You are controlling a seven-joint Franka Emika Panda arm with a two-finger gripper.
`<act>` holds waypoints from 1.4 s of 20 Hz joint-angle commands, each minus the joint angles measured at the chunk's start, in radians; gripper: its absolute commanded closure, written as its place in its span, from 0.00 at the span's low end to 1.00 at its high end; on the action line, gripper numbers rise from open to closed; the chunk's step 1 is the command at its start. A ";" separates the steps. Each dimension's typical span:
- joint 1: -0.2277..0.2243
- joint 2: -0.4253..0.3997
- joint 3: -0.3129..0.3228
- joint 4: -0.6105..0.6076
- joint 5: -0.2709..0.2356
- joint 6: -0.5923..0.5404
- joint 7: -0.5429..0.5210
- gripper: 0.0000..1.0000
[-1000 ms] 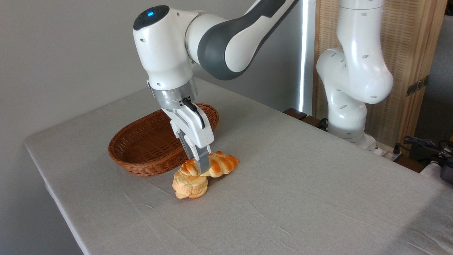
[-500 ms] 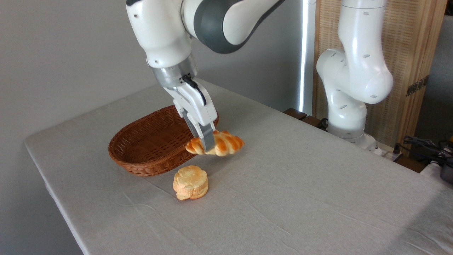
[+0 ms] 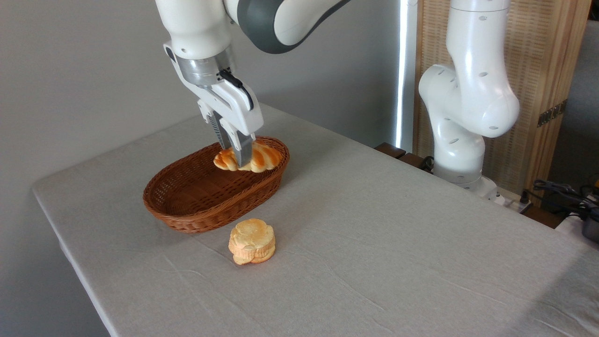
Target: Put bread into the basket
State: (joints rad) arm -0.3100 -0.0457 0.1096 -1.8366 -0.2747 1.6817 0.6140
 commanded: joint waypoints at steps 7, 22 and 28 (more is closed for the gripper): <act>-0.004 0.079 -0.079 0.033 -0.014 0.092 -0.106 0.00; -0.001 0.072 -0.068 0.031 0.019 0.109 -0.100 0.00; 0.009 0.030 -0.001 0.048 0.103 0.108 -0.074 0.00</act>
State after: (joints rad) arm -0.3012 0.0122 0.0750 -1.8030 -0.2436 1.7888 0.5220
